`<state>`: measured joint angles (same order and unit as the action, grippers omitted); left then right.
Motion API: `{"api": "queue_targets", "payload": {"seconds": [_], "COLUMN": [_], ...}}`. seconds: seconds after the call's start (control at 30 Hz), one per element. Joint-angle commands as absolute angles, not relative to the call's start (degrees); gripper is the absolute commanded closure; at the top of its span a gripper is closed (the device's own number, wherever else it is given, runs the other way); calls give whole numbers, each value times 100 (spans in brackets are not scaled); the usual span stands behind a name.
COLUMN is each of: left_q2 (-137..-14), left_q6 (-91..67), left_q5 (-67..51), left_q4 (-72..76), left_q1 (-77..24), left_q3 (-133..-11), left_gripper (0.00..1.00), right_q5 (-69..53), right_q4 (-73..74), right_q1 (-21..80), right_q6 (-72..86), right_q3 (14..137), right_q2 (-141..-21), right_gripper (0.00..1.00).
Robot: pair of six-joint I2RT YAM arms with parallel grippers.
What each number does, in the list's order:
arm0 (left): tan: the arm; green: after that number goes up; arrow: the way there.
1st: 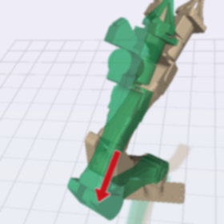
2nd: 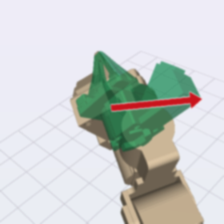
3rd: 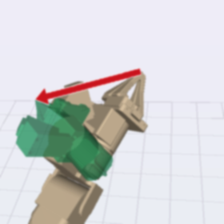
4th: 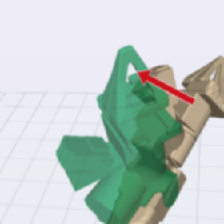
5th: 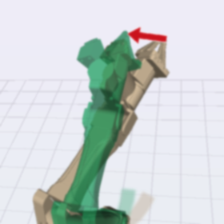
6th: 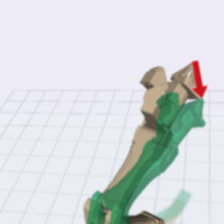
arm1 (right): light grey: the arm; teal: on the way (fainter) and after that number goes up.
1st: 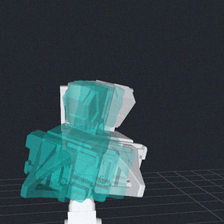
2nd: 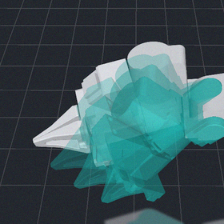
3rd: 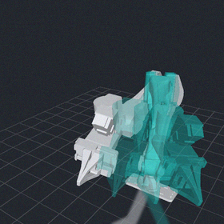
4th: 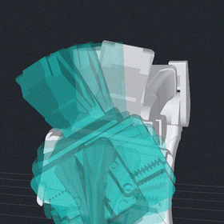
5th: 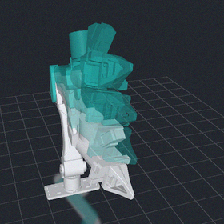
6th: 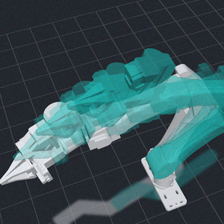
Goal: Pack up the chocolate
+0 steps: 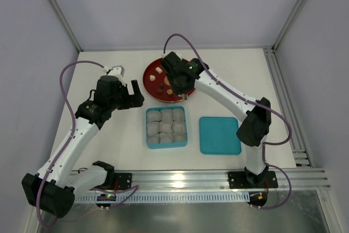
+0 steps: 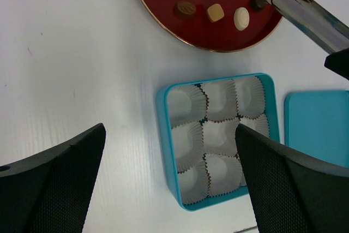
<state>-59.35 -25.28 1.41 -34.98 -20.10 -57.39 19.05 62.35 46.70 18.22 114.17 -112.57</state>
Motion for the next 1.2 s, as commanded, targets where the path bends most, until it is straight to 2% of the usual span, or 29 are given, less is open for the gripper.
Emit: {"api": "queue_targets", "payload": {"seconds": [0.0, 0.37, 1.17], "left_q2": [-5845, -5836, -5818], "left_q6": [-2566, -2558, -2549], "left_q5": [70, 88, 228], "left_q4": [-3331, -3322, -3349], "left_q1": [-1951, -1907, -1872], "left_q3": [-5739, -5739, -5713], "left_gripper": [0, 0, 0], "right_q5": [2022, 2092, 2171], "right_q4": [6284, 6486, 6425], "right_q1": [4825, 5378, 6776], "right_q6": [1898, 2144, 2962], "right_q3": [11329, 10969, 10037], "right_q2": [-10697, -10073, -9685], "right_gripper": [77, 76, 77]}}
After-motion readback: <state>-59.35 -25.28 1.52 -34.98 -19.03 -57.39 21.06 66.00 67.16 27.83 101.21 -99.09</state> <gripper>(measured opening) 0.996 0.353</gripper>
